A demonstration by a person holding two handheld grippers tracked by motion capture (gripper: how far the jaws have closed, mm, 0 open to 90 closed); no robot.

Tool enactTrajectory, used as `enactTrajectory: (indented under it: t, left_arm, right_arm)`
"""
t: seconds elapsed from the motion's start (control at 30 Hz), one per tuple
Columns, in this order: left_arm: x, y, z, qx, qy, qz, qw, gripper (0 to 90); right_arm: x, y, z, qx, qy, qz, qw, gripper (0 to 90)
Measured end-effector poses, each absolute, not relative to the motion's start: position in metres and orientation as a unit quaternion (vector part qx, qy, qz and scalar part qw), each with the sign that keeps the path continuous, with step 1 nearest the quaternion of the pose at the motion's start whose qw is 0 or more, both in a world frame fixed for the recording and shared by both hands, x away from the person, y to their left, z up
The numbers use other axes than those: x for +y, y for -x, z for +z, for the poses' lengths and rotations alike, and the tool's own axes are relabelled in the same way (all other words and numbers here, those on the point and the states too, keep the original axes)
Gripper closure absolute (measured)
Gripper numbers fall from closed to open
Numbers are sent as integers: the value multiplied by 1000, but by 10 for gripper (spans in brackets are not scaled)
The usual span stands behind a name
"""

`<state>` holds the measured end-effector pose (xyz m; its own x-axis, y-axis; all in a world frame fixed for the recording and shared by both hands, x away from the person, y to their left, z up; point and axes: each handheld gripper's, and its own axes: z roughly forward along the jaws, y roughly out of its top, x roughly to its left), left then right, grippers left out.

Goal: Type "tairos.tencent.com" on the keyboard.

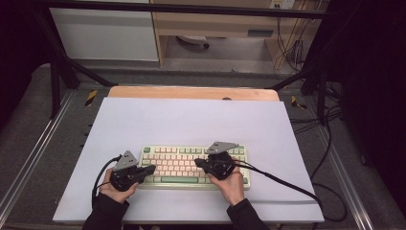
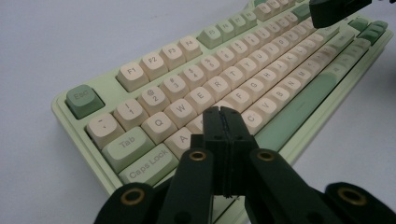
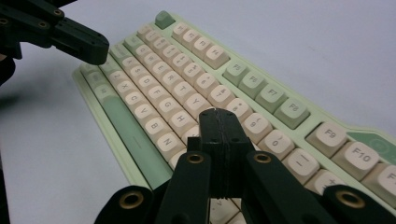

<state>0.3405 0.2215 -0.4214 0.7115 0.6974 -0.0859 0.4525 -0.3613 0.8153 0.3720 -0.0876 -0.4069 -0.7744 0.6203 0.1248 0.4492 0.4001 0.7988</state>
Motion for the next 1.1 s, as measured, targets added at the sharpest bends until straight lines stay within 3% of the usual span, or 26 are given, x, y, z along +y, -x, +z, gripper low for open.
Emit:
enactTrajectory:
  t: [1.1]
  left_arm:
    - [222, -340, -420, 352, -813, 142, 441, 899]
  right_arm:
    - [-67, -365, -431, 850, -313, 418, 70, 900]
